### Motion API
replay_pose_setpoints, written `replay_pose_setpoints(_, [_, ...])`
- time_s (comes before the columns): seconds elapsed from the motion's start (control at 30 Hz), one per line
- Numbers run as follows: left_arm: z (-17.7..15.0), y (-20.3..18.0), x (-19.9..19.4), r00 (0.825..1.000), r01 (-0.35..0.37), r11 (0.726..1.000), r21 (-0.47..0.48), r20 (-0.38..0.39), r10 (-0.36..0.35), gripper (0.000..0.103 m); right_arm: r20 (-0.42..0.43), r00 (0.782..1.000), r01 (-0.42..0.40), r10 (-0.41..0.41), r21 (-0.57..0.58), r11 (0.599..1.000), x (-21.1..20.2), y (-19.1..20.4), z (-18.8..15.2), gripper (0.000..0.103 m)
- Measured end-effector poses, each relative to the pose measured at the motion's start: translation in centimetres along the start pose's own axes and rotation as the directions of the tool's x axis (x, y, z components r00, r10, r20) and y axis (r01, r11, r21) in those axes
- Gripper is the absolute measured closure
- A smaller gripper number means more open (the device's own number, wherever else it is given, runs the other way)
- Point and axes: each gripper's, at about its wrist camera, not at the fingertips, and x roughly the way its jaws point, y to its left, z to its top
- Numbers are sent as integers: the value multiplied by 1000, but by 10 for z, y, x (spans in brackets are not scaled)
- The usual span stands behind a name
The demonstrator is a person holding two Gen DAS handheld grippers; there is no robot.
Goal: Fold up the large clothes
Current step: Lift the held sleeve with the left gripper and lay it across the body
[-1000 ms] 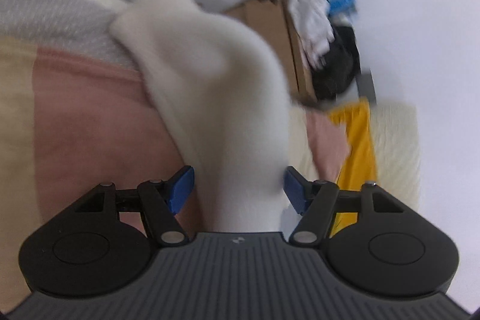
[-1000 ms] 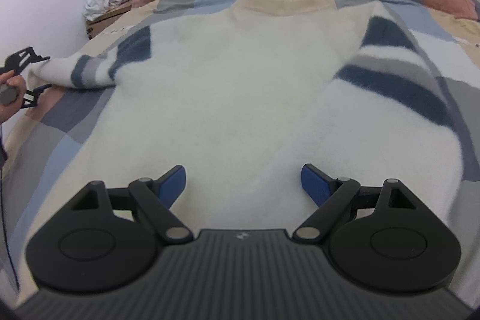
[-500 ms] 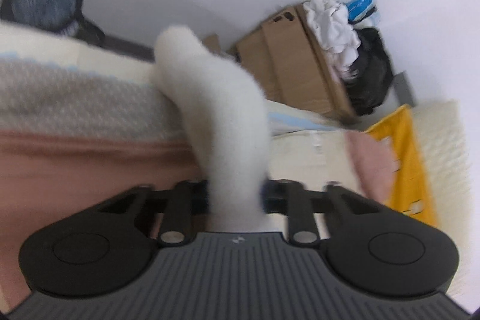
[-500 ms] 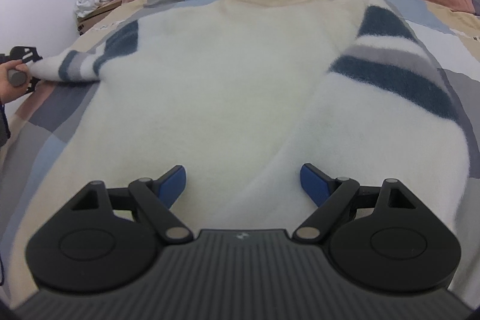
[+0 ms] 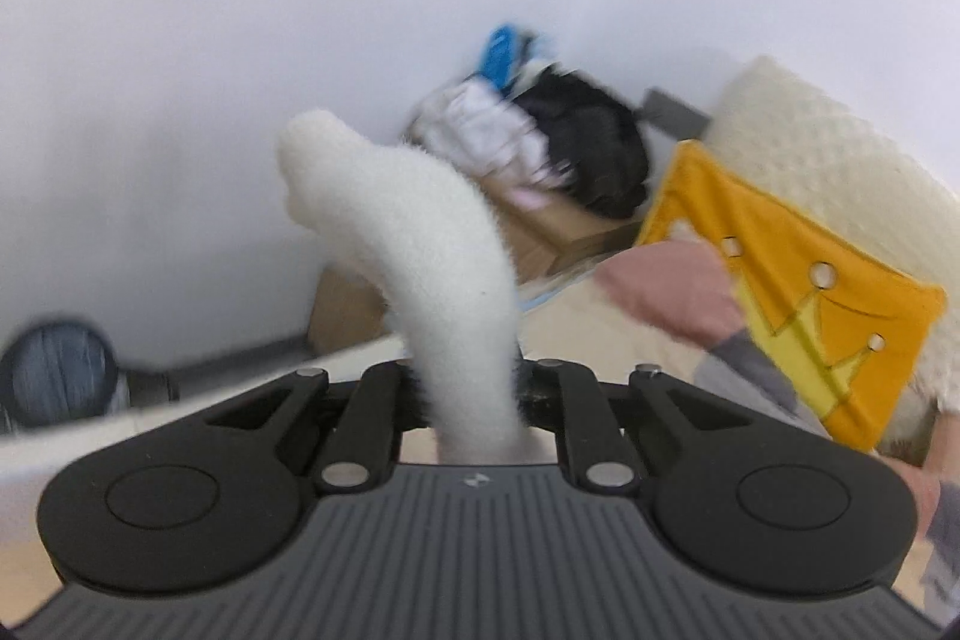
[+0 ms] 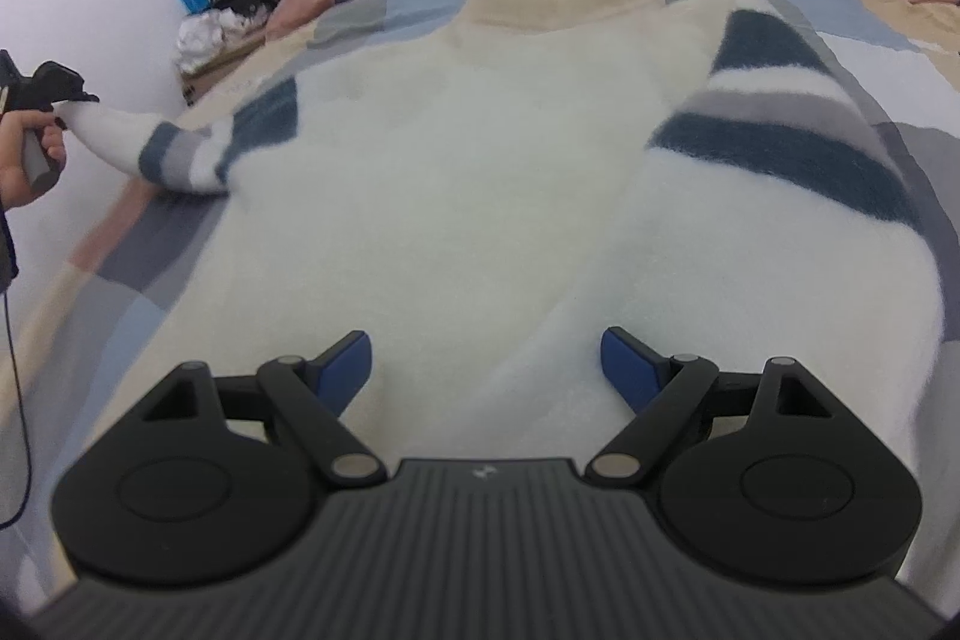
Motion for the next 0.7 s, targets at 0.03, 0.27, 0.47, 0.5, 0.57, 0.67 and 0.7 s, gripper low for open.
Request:
replay_pose_setpoints(0.03, [5,-10,-9,1000,14,1000,19,13,-14,88,9,1000,-4,4,12,1000,-2,-2,1,18])
replay_pose_setpoints(0.27, [22,-94,-90,986,131,977,166,77,-145,88,67,998,1,-6,67,998,-16,-15,6,18])
replay_pose_setpoints(0.47, [7,-168,-162,962,208,912,354,94,-256,88,127,991,35,-41,48,998,-35,-18,8,18])
replay_pose_setpoints(0.5, [0,-181,-175,957,224,895,386,88,-277,88,138,990,37,-42,42,998,-39,-19,8,18])
replay_pose_setpoints(0.57, [-14,-205,-197,950,240,865,440,77,-303,88,157,987,29,-37,53,998,-48,-22,8,18])
replay_pose_setpoints(0.67, [-44,-239,-229,940,267,825,498,54,-338,88,185,981,32,-50,98,995,-61,-34,8,18])
replay_pose_setpoints(0.7, [-58,-249,-243,934,285,812,509,41,-354,88,195,979,48,-67,104,993,-65,-37,9,18])
